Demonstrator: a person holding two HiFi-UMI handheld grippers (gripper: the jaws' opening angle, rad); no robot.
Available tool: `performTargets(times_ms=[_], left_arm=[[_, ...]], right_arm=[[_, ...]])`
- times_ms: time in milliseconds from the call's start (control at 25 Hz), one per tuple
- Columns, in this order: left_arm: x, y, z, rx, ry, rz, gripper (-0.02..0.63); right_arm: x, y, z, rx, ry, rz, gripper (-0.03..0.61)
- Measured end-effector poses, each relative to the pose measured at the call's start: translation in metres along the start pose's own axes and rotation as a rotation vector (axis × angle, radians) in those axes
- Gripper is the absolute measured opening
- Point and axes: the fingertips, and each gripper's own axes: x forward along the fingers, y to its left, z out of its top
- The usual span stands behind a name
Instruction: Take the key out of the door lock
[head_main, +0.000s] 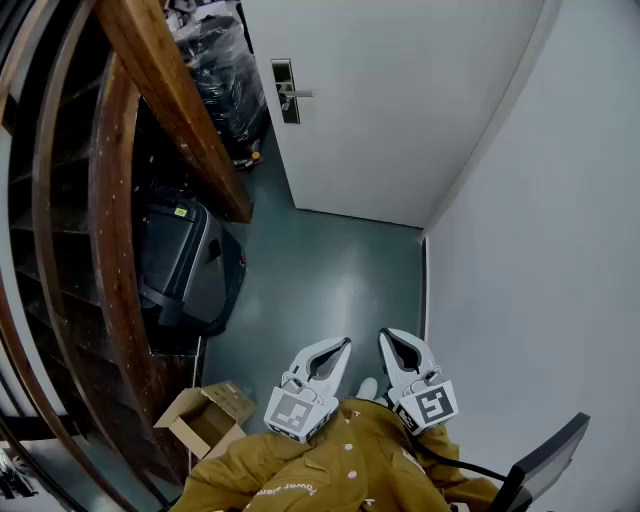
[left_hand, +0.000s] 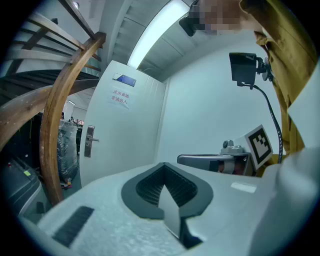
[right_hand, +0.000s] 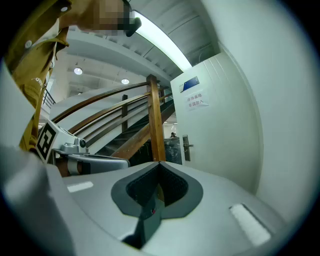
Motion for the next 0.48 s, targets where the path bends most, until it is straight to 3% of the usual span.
performTargets(times_ms=[120,240,480], left_arm=[[-0.003,-0.0009,-0.0059,-0.014,0.074,0.014,-0.003],[-0.0035,-0.0018,-0.0088,-0.019,0.095,0.017,-0.003],[-0.002,-0.0037,-0.0072,-0.008,0.06,0.013,-0.003]], right_arm=[[-0.0031,-0.0013,0.0023,0.027,-0.014,0.003,0.005],[-0.0042,-0.0037,0.0035,0.035,-0.018,-0.001,0.005],[-0.0056,-0.0051,0.0039,0.042,-0.025,0.003,0.005]])
